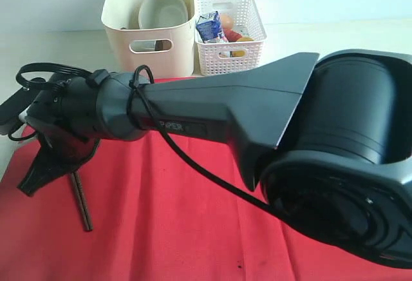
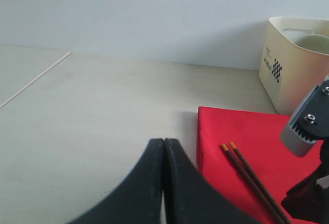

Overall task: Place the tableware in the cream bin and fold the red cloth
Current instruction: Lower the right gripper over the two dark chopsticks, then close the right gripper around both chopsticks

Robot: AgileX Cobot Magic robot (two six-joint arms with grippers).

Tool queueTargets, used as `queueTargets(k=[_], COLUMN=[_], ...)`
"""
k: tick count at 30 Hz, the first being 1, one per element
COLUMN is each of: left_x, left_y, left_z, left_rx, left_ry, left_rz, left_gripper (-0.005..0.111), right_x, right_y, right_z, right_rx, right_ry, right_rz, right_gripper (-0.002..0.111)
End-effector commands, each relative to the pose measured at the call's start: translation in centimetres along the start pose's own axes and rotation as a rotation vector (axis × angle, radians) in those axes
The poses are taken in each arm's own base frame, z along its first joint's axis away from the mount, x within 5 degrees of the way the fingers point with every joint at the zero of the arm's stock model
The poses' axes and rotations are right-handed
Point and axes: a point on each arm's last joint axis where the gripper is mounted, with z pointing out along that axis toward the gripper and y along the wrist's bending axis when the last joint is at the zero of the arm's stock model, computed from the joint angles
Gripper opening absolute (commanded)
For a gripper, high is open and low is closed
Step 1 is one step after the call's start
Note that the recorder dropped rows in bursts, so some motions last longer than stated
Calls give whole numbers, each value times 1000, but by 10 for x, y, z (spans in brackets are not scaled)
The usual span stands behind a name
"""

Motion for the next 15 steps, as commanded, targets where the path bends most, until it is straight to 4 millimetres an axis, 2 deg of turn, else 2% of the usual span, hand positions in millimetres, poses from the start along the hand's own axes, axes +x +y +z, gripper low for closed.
queueTargets(k=[1, 6, 15], left_x=[-1, -1, -1], left_y=[-1, -1, -1], left_z=[0, 0, 0], left_rx=[10, 10, 10], left_ry=[-7, -7, -7], left_rz=[-7, -7, -7], left_gripper=[1, 1, 1], right_x=[0, -3, 7], right_y=[-1, 0, 5], right_z=[2, 2, 24], right_rx=[5, -7, -23], right_ry=[-17, -44, -34], right_rz=[23, 39, 19], right_gripper=[29, 48, 49])
